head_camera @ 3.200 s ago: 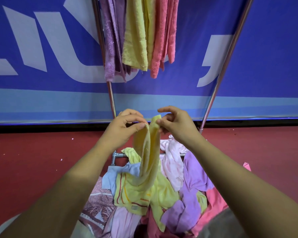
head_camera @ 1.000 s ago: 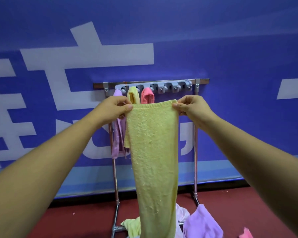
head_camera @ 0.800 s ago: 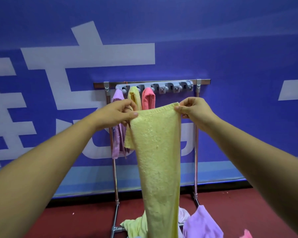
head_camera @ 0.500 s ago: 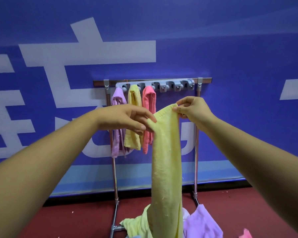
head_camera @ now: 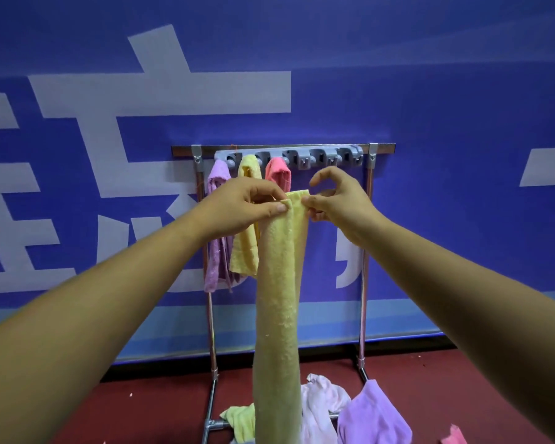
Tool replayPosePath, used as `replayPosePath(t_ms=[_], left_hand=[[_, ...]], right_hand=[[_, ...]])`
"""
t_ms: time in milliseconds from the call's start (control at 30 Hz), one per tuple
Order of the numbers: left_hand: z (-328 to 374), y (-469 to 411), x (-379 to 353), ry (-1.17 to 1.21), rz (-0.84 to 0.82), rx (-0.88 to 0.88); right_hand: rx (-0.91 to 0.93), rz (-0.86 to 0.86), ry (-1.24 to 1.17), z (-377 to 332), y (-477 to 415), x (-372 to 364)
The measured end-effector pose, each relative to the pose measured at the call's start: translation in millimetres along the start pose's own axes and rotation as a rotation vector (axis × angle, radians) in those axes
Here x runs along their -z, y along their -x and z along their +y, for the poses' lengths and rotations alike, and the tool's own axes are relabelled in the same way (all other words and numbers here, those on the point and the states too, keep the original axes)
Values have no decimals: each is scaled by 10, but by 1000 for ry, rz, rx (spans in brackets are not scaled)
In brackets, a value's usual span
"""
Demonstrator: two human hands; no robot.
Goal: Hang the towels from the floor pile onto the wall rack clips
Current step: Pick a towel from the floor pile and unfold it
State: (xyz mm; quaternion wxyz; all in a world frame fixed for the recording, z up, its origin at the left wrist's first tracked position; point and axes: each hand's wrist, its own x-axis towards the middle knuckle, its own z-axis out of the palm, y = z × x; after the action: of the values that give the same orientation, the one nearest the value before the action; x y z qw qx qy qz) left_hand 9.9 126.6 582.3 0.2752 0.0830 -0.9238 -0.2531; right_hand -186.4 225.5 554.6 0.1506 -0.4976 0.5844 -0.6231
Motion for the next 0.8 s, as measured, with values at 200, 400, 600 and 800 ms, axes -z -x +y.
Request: replayPosePath(t_ms=[200,400,600,800], left_hand=[[-129,-8,-11,15,213,48],[-151,29,13,-13,251,82],[-271,132,72,-209,142,113],[-310,273,163,8,77,224]], right_hand=[[30,-194,-119,-131,43,-190],[62,-317,-87,-182,65,-292],[55,-245,-74,-139,60,-350],[63,-192,24,-63,49,-299]])
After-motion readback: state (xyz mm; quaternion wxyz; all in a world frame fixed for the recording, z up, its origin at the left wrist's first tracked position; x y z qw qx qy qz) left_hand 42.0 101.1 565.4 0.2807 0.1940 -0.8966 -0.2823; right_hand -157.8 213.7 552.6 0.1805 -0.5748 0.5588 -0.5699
